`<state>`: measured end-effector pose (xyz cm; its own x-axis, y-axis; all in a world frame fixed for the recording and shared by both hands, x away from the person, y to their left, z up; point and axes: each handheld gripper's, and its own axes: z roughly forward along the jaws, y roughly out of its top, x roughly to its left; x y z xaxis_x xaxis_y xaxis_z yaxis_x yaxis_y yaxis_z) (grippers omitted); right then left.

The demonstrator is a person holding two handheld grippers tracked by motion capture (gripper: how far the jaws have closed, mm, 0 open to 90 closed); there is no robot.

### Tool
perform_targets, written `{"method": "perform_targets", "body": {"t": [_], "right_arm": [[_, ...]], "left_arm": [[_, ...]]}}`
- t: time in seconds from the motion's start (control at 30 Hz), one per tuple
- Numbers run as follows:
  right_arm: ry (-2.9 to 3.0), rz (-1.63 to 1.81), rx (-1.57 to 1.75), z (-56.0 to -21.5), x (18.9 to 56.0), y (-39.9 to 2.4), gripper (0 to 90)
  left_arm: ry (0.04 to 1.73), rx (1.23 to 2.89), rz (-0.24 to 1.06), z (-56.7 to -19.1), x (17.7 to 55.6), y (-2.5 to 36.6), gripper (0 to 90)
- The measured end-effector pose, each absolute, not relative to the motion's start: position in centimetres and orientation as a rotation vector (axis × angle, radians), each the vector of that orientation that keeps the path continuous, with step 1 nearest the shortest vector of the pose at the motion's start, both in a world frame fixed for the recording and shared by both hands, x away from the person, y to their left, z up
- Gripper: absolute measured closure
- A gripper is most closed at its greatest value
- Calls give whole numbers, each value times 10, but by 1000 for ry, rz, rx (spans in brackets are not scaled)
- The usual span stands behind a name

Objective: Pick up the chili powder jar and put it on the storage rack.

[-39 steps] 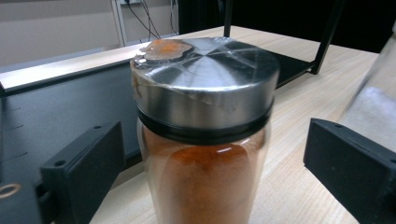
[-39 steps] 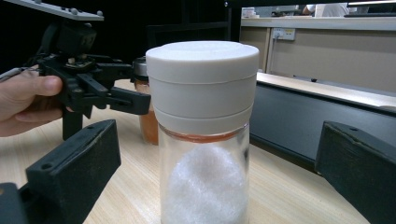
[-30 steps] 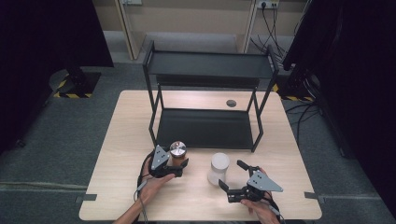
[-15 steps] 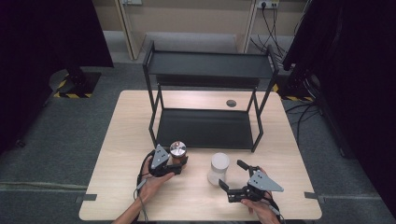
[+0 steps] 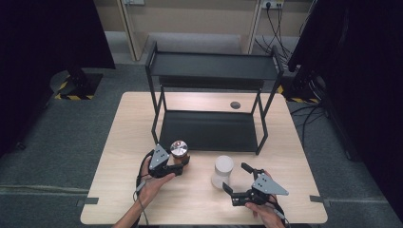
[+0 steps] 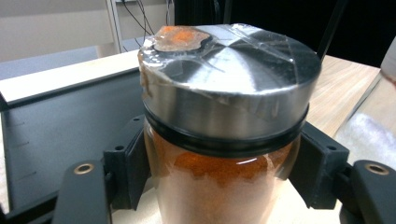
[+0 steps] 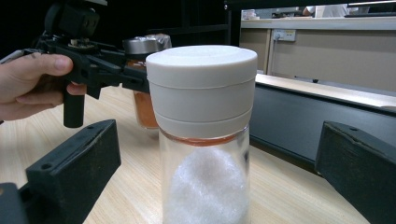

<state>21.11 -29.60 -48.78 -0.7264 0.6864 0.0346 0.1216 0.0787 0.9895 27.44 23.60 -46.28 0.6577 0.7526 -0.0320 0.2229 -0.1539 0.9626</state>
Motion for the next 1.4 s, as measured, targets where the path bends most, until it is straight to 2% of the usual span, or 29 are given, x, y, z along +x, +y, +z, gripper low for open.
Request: {"method": "perform_targets", "body": {"t": [1.4], "right_arm": [[1917, 1696, 794, -488, 210, -296, 3]], "left_arm": [[704, 1708, 551, -401, 282, 239, 303]]}}
